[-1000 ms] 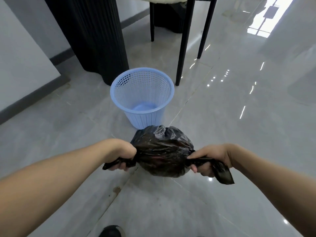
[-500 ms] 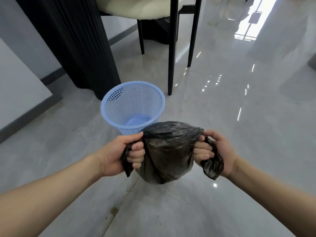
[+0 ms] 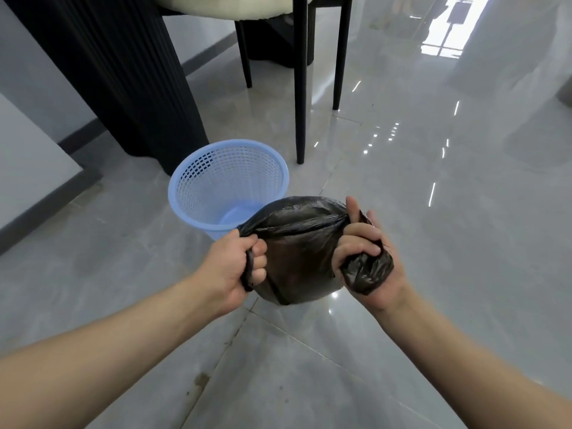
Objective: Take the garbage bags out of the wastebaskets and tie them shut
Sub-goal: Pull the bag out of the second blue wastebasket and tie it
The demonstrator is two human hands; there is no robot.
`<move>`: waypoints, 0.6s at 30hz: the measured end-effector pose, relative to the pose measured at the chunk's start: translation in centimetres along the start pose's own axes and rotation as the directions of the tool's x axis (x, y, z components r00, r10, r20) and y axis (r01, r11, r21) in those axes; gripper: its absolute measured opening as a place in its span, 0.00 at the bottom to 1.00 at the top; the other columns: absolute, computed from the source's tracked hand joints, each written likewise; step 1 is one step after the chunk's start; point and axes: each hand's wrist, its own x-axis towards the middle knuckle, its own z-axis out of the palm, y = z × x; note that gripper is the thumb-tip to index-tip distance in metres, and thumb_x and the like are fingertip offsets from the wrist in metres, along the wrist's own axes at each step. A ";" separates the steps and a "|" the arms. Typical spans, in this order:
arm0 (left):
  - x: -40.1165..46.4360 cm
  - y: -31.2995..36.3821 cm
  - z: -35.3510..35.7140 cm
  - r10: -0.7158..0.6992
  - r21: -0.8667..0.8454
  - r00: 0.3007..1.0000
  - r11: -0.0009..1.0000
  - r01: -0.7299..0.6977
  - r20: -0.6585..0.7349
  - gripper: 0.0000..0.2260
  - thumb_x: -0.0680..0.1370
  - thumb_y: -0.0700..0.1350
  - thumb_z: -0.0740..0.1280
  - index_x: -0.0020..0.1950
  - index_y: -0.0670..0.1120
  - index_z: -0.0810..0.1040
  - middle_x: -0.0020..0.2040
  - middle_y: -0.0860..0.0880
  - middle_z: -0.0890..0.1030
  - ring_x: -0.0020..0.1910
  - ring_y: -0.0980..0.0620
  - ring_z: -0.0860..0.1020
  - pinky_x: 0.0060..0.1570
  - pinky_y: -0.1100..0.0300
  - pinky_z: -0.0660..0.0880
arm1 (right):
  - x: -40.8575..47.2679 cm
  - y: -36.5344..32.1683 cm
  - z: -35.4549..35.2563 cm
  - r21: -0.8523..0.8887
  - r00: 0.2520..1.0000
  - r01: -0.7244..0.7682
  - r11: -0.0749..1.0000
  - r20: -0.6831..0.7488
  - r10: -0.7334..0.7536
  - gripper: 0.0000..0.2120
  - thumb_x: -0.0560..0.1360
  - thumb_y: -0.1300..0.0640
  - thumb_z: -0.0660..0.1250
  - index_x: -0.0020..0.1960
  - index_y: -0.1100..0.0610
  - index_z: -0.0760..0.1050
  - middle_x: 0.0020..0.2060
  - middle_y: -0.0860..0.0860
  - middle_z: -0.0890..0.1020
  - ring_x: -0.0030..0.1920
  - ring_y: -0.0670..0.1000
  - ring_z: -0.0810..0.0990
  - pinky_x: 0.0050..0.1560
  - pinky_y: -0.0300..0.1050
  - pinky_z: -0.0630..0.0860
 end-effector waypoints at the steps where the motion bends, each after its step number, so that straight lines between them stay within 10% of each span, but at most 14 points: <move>1: 0.1 -0.2 0.0 0.066 0.182 0.998 0.981 -0.063 -0.014 0.10 0.82 0.37 0.52 0.44 0.47 0.66 0.28 0.50 0.66 0.22 0.55 0.60 0.20 0.65 0.58 | 0.2 0.0 0.2 -0.020 1.000 0.031 0.999 0.001 -0.031 0.20 0.81 0.45 0.54 0.59 0.57 0.77 0.24 0.47 0.68 0.25 0.42 0.61 0.31 0.32 0.66; 2: 0.0 -0.5 -0.1 0.185 0.441 0.983 0.883 -0.161 -0.011 0.09 0.82 0.38 0.53 0.42 0.46 0.66 0.29 0.49 0.68 0.24 0.53 0.63 0.23 0.62 0.61 | 0.4 -0.1 0.5 -0.056 0.997 0.069 0.996 -0.010 -0.070 0.19 0.81 0.45 0.54 0.60 0.55 0.76 0.25 0.45 0.64 0.26 0.42 0.58 0.30 0.31 0.63; 4: 0.0 -1.0 -0.9 0.477 0.870 0.853 0.307 -0.386 0.210 0.08 0.80 0.39 0.56 0.41 0.43 0.68 0.33 0.46 0.74 0.29 0.46 0.71 0.28 0.55 0.66 | 0.9 -0.5 0.9 -0.146 0.984 0.160 0.976 -0.051 -0.169 0.14 0.80 0.48 0.57 0.58 0.52 0.77 0.26 0.45 0.62 0.27 0.43 0.57 0.29 0.32 0.63; 6: -0.5 -1.3 -1.6 0.483 0.806 0.645 -0.372 -0.461 0.592 0.06 0.73 0.35 0.62 0.38 0.43 0.69 0.29 0.45 0.75 0.24 0.42 0.73 0.23 0.58 0.63 | 1.2 -0.8 0.9 -0.252 0.955 0.238 0.938 -0.115 -0.273 0.11 0.76 0.55 0.61 0.55 0.48 0.79 0.30 0.46 0.71 0.28 0.44 0.61 0.29 0.35 0.67; 7: -0.9 -1.4 -1.8 0.377 0.714 0.626 -0.522 -0.466 0.683 0.08 0.68 0.34 0.66 0.36 0.44 0.70 0.26 0.45 0.74 0.20 0.42 0.72 0.20 0.60 0.60 | 1.2 -0.9 0.8 -0.293 0.940 0.259 0.920 -0.141 -0.310 0.12 0.74 0.59 0.62 0.53 0.48 0.80 0.36 0.46 0.76 0.29 0.45 0.64 0.29 0.36 0.67; 14: -2.0 -2.8 -1.1 0.106 0.525 0.676 -0.721 -0.453 0.729 0.07 0.67 0.39 0.58 0.36 0.46 0.75 0.26 0.48 0.74 0.19 0.46 0.72 0.18 0.61 0.58 | 2.2 0.0 -0.4 -0.384 0.877 0.285 0.878 -0.266 -0.401 0.23 0.67 0.71 0.56 0.54 0.50 0.75 0.64 0.51 0.78 0.28 0.47 0.72 0.25 0.36 0.66; 18: -3.0 -3.7 0.0 -0.073 0.424 0.726 -0.770 -0.477 0.684 0.05 0.67 0.40 0.61 0.37 0.48 0.75 0.29 0.49 0.77 0.23 0.48 0.76 0.22 0.61 0.55 | 2.8 0.2 -1.1 -0.433 0.883 0.244 0.868 -0.271 -0.384 0.22 0.72 0.70 0.54 0.56 0.51 0.76 0.63 0.50 0.80 0.54 0.54 0.81 0.53 0.45 0.77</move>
